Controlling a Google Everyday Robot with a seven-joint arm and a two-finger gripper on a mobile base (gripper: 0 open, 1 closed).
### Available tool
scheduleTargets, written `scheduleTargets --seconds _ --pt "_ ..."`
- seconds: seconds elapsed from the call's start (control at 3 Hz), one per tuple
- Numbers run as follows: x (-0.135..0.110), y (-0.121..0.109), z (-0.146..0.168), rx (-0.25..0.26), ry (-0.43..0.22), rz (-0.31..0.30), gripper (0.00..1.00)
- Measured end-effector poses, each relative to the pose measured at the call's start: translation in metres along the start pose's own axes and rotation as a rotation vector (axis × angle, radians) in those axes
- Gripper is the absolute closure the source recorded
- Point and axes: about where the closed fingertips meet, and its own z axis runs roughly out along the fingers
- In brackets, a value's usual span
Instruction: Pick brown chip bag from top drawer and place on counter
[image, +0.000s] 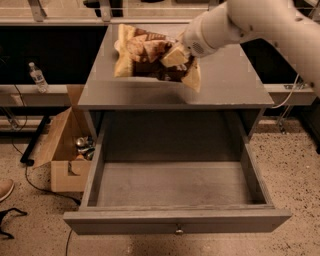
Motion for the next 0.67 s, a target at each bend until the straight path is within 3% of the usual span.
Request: scheduleTargets --seconds 0.67 --pt "-0.017 -0.002 0.053 -0.044 0.05 -0.016 1.0"
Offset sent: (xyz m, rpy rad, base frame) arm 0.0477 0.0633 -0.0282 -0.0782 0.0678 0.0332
